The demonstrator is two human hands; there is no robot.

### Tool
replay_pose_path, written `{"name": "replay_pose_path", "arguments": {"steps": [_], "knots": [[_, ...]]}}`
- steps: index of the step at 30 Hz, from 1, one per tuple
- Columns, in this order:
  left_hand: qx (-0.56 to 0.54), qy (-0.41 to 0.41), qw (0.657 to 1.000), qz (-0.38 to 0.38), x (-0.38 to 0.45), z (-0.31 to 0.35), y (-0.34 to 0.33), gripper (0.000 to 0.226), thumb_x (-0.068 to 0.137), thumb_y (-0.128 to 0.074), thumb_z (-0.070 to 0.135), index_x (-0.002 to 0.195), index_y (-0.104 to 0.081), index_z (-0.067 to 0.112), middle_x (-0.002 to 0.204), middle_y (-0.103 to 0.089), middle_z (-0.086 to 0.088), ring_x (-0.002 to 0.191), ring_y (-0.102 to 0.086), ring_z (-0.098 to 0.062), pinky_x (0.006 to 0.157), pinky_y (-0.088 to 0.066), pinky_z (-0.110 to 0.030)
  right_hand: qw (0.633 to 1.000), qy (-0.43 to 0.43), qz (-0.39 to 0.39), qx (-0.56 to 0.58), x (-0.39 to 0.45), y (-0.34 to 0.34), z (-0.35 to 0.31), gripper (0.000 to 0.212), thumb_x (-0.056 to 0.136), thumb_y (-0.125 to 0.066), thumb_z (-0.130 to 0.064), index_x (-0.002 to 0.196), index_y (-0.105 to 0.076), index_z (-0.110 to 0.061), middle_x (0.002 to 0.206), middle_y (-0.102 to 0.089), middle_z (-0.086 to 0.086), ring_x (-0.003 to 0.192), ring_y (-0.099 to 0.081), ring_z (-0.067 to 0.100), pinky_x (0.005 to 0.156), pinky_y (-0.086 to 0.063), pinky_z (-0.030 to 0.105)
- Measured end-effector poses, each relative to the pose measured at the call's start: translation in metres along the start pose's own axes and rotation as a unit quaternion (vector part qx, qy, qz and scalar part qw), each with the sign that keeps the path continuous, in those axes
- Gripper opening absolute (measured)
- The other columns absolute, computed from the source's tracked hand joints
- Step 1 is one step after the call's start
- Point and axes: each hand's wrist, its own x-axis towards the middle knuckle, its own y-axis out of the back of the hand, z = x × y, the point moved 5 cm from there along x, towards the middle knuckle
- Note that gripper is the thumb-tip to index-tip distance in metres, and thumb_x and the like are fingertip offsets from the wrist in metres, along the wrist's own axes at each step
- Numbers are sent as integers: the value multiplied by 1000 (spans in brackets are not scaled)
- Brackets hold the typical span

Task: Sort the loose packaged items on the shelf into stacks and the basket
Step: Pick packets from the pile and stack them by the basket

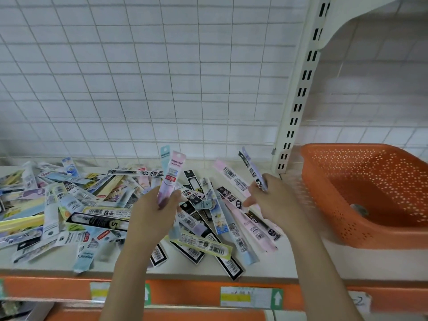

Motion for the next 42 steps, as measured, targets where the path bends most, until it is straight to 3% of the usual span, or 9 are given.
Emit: {"name": "replay_pose_path", "arguments": {"steps": [6,10,15,18,23,27,31,37,42], "knots": [[6,-11,1000,-4,-5,-1,-4,38,90,-54,36,87,-62,0,62,-50,-15,57,-47,-26,56,-35,-29,993,21,102,-56,-20,13,0,39,92,-51,-41,70,-48,-9,55,-46,1,51,-45,19,49,-32,28],[-3,-22,1000,10,-11,-1,-5,41,90,-56,29,70,-44,-4,60,-47,-23,53,-43,-25,54,-32,-29,989,6,145,-30,-28,20,11,28,83,-65,-33,70,-48,-16,61,-51,-3,58,-51,18,52,-35,28],[-10,-17,1000,14,-15,-1,-3,42,91,-54,29,64,-39,0,50,-34,-6,47,-33,-22,50,-28,-28,991,-19,133,18,-30,27,26,20,90,-51,-14,106,-39,-17,72,-47,0,58,-47,16,53,-36,30],[-7,-13,1000,23,-16,-3,0,41,91,-54,27,59,-38,8,47,-34,-3,46,-33,-22,49,-26,-29,997,-21,79,-12,-24,27,27,10,88,-44,-12,93,-42,-21,68,-45,0,55,-44,17,54,-33,28],[1,4,999,45,-19,-6,10,50,91,-55,27,51,-27,16,46,-29,-3,46,-29,-23,49,-23,-30,998,-43,27,-24,-22,26,33,13,79,-40,-30,67,-40,-24,61,-46,-2,60,-48,19,67,-39,35],[5,5,999,47,-17,-10,15,50,91,-56,27,54,-26,11,47,-28,-4,47,-28,-23,49,-21,-29,998,-21,27,-43,-29,27,39,23,90,-38,-38,86,-48,-18,71,-53,7,68,-56,25,71,-45,38],[2,-3,999,41,-14,-9,9,48,90,-56,27,53,-29,14,48,-30,-3,47,-29,-22,49,-22,-30,997,-9,5,-75,-30,25,37,55,76,-28,-62,107,-49,-22,102,-63,12,92,-64,30,89,-49,51],[-1,-15,1000,19,-6,-8,-3,43,90,-54,34,60,-37,8,51,-39,-6,48,-37,-23,50,-27,-30,1000,9,-1,3,-17,21,28,21,98,-34,-34,107,-48,-21,78,-64,0,56,-64,7,70,-52,36],[-12,-1,1000,16,-3,-8,-6,44,91,-52,34,61,-35,7,48,-40,-5,47,-39,-23,51,-29,-29,1000,-7,-10,25,-6,20,23,18,95,-44,-36,88,-46,-19,63,-44,1,51,-43,14,54,-39,34]]}}
